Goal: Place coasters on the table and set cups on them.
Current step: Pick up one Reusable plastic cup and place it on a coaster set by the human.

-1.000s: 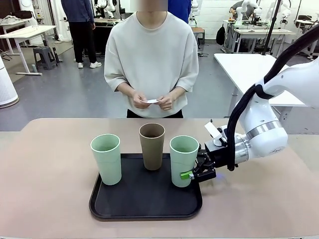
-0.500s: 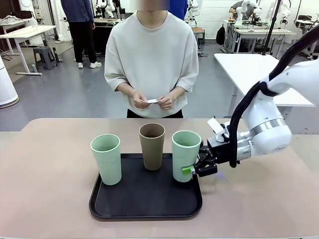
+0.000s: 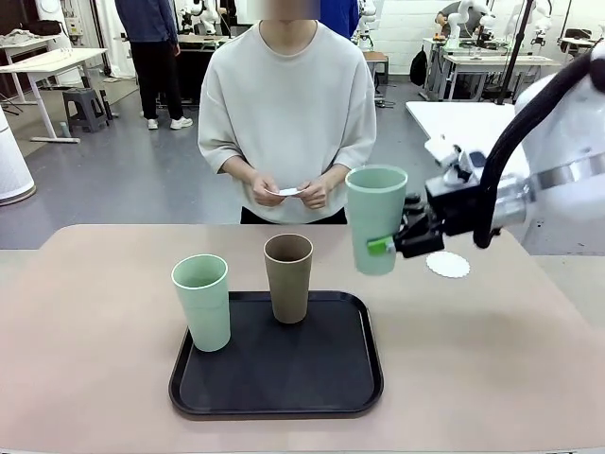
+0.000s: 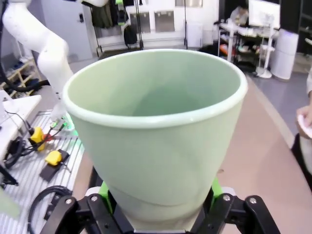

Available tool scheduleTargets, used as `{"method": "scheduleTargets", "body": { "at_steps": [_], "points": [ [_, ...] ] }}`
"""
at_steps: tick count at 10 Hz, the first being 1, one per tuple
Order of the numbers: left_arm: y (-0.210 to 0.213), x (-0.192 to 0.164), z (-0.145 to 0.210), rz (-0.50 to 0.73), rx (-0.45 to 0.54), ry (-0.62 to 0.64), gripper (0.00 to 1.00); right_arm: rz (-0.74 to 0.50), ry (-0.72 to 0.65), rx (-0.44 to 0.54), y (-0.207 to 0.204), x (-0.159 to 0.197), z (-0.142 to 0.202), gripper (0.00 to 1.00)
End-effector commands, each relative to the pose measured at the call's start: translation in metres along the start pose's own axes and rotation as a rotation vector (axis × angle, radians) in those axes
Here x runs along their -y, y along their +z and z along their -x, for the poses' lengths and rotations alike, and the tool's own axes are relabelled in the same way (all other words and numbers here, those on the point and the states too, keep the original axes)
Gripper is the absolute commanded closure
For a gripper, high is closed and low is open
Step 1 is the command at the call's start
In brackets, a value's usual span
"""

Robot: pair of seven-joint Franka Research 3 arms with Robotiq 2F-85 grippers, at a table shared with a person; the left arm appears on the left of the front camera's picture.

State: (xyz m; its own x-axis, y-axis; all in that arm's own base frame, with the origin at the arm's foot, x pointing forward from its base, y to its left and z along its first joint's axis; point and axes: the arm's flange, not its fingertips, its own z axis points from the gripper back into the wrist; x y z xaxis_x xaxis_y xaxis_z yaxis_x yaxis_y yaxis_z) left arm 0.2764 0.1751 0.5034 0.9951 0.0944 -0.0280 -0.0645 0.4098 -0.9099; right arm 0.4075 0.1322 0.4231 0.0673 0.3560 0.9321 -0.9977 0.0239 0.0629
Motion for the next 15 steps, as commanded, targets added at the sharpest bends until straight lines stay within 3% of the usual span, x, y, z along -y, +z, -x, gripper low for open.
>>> {"method": "scheduleTargets", "body": {
  "at_steps": [1, 4, 5, 6, 10, 11, 12, 13, 15],
  "points": [
    [0.000, 0.001, 0.001, 0.010, 0.007, 0.000, 0.00, 0.002, -0.007, -0.025, 0.011, -0.002, -0.029, 0.42],
    [0.000, 0.001, 0.001, 0.010, 0.007, 0.000, 0.00, 0.033, -0.033, 0.008, 0.031, 0.011, -0.039, 0.42],
    [0.000, 0.001, 0.001, 0.010, 0.007, 0.000, 0.00, 0.083, -0.049, -0.047, 0.031, 0.019, -0.030, 0.42],
    [0.000, 0.001, 0.001, 0.010, 0.007, 0.000, 0.00, 0.039, -0.001, -0.008, 0.026, 0.001, -0.045, 0.42],
    [0.000, 0.001, 0.001, 0.010, 0.007, 0.000, 0.00, 0.039, -0.001, -0.008, 0.026, 0.001, -0.045, 0.42],
    [0.000, 0.001, 0.001, 0.010, 0.007, 0.000, 0.00, 0.045, -0.004, -0.016, 0.026, 0.003, -0.042, 0.18],
    [0.000, 0.001, 0.001, 0.010, 0.007, 0.000, 0.00, -0.029, 0.032, 0.024, 0.032, 0.020, -0.036, 0.18],
    [0.000, 0.001, 0.001, 0.010, 0.007, 0.000, 0.00, -0.009, 0.019, 0.084, 0.057, 0.060, -0.034, 0.18],
    [0.000, 0.001, 0.001, 0.010, 0.007, 0.000, 0.00, 0.083, -0.007, 0.102, 0.116, 0.113, -0.018, 0.18]
  ]
}}
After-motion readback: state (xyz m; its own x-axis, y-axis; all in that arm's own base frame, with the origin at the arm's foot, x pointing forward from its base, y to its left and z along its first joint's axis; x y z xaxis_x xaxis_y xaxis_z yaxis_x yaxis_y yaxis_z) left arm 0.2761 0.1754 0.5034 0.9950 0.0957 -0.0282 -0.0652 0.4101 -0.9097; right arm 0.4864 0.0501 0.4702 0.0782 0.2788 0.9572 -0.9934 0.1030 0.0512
